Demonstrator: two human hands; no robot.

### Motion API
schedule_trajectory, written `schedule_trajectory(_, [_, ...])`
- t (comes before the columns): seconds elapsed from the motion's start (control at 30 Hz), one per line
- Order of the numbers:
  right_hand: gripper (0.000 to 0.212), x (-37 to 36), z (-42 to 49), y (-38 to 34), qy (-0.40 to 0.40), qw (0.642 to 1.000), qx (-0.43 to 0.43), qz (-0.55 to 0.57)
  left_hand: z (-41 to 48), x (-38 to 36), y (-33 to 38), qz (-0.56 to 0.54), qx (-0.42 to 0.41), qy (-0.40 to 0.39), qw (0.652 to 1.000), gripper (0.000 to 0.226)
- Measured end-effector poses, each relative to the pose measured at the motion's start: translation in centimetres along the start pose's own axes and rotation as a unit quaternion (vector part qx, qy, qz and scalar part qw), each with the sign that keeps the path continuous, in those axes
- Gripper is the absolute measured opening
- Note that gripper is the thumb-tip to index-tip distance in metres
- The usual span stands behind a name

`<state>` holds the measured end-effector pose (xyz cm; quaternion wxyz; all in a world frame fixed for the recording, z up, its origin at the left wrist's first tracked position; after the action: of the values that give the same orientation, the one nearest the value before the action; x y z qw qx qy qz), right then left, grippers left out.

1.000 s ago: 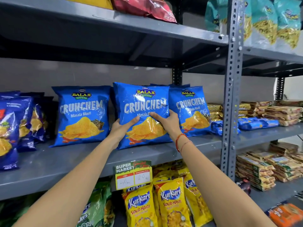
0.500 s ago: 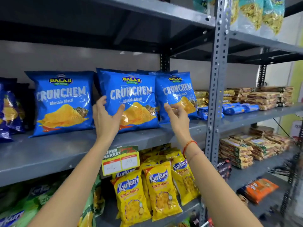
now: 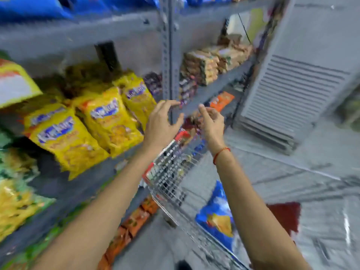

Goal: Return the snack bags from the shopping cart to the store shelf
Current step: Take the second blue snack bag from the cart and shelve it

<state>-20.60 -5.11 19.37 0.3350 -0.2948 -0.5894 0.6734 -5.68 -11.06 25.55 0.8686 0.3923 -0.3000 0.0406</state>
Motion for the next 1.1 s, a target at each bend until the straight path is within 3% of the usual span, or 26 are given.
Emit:
schedule_trajectory(0.23, [0.017,11.4,-3.5,16.5,0.080,0.975,-0.187,-0.086,-7.7,-16.2,-8.1,-0.017,0.152,-0.258,0.954,0.036])
schedule_trajectory(0.5, [0.058,21.9,-13.5,33.2,0.090,0.878,-0.420,-0.210,-20.1,-30.3,-16.4,0.062,0.294,-0.504,0.810,0.052])
schedule_trajectory(0.7, [0.098,22.2,-15.6,40.4,0.098,0.856,-0.492,-0.124,-24.3,-35.8,-20.2,0.093,0.342,-0.549,0.757,0.078])
schedule_trajectory(0.77, [0.102,21.9,-15.5,42.1,0.107,0.857,-0.495,-0.098,-25.0,-37.6,-21.5,0.086,0.365,-0.546,0.749,0.086])
schedule_trajectory(0.87, [0.096,22.0,-15.8,44.1,0.122,0.858,-0.494,-0.066,-26.0,-39.9,-23.3,0.092,0.390,-0.556,0.728,0.099])
schedule_trajectory(1.0, [0.068,22.3,-16.1,46.4,0.130,0.859,-0.494,-0.024,-27.7,-42.1,-24.8,0.043,0.464,-0.568,0.678,0.121])
schedule_trajectory(1.1, [0.066,22.1,-15.8,46.8,0.135,0.861,-0.490,-0.021,-28.1,-42.4,-25.3,0.071,0.440,-0.582,0.680,0.122])
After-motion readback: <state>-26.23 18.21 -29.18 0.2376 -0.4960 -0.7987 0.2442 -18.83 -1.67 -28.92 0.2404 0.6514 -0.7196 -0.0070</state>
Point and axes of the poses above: each hand's wrist, its own z-axis towards the middle knuckle, its own x-axis out of the back of the hand, y = z × x, the point moved 6 cm from there along z, towards the middle knuckle, and after that the axes turned 4 degrees about x, right-handed, at the moved point
